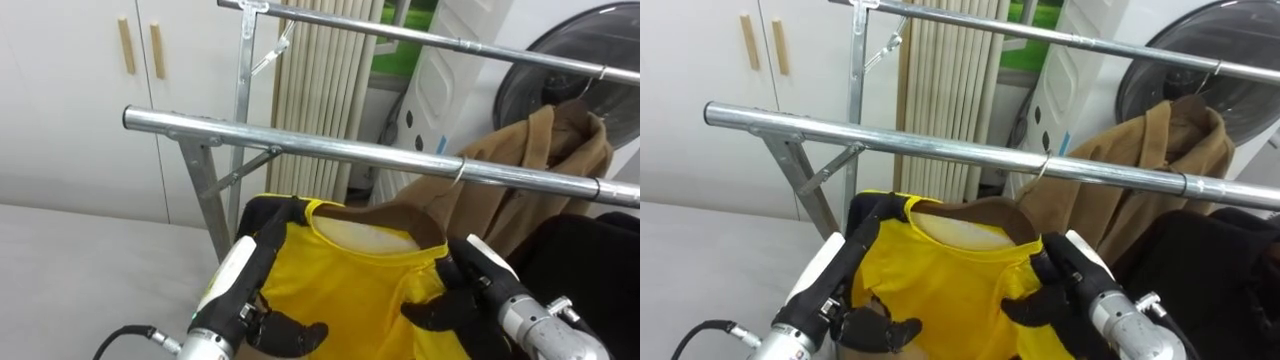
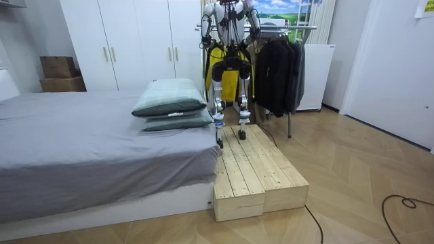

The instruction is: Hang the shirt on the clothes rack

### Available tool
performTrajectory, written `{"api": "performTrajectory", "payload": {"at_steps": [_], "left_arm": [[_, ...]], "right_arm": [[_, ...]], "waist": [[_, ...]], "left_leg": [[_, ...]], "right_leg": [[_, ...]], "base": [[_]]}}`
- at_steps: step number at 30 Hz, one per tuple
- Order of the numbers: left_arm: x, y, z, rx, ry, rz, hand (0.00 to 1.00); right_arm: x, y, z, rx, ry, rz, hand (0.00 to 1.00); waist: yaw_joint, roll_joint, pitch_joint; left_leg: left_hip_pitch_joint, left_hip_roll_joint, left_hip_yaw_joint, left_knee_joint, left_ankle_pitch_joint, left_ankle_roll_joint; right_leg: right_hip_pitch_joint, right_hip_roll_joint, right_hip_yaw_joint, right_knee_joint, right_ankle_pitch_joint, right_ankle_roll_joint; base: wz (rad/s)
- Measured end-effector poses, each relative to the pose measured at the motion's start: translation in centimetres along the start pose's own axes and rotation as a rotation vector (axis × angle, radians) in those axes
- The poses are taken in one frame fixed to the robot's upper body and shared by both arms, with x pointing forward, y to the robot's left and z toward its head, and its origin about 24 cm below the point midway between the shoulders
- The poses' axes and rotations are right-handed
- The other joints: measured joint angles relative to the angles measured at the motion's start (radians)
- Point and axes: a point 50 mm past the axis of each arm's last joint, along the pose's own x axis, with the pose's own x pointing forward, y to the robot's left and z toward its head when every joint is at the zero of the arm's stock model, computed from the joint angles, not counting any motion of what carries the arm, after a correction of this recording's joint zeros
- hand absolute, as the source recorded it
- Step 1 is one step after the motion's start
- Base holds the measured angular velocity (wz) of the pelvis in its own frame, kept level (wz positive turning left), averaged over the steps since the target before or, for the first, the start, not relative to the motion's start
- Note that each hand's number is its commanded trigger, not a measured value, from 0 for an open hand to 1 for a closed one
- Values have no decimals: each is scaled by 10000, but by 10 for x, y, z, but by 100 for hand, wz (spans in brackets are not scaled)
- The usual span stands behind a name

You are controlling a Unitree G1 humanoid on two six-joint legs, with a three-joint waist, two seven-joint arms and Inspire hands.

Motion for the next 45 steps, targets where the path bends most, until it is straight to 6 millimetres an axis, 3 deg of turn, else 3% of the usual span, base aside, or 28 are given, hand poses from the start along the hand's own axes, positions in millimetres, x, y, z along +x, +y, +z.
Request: {"api": "performTrajectory", "payload": {"at_steps": [14, 23, 27, 33, 35, 40, 45], "left_arm": [[-1, -2, 0, 432, -9, -151, 0], [-1, -2, -1, 432, 4, -165, 0], [-1, -3, 0, 345, 4, -142, 0], [-3, -5, 0, 166, -13, -133, 0], [-3, -6, -1, 163, -2, -136, 0], [-6, -10, -2, -35, 119, -176, 0], [-8, -14, -3, -83, 213, -267, 0]], "right_arm": [[-8, 14, -18, 353, 539, 546, 0], [-12, 18, -23, 1408, 463, 764, 0], [-12, 22, -22, 2945, 68, 623, 0], [-13, 33, -20, 5286, -604, 780, 0], [-13, 36, -19, 5616, -664, 863, 0], [-12, 40, -16, 6380, -980, 1093, 0], [-10, 44, -12, 7079, -1322, 1239, 0]], "waist": [[5, 44, -25], [52, 165, -99], [64, 183, -87], [15, 424, 52], [16, 492, 51], [-33, 701, -65], [-110, 720, -77]], "left_leg": [[7, 3, 24, 7, 0, 0], [29, 3, 163, 3, 0, 0], [64, -4, 351, 6, 0, 0], [242, -7, 566, -82, -8, 2], [213, 1, 571, -138, -10, 3], [168, 21, 570, -147, -8, 3], [173, 10, 606, -127, -7, 4]], "right_leg": [[-3, -7, -13, 28, 13, -9], [-20, 2, 56, 35, 26, -5], [-92, 8, 198, 114, 26, -4], [-38, 39, 366, 138, 27, 14], [-105, 69, 397, 137, 28, 13], [-185, 114, 429, 145, 28, 6], [-194, 110, 480, 150, 15, 12]], "base": [[0], [-1], [-10], [-7], [-2], [-2], [-1]]}}
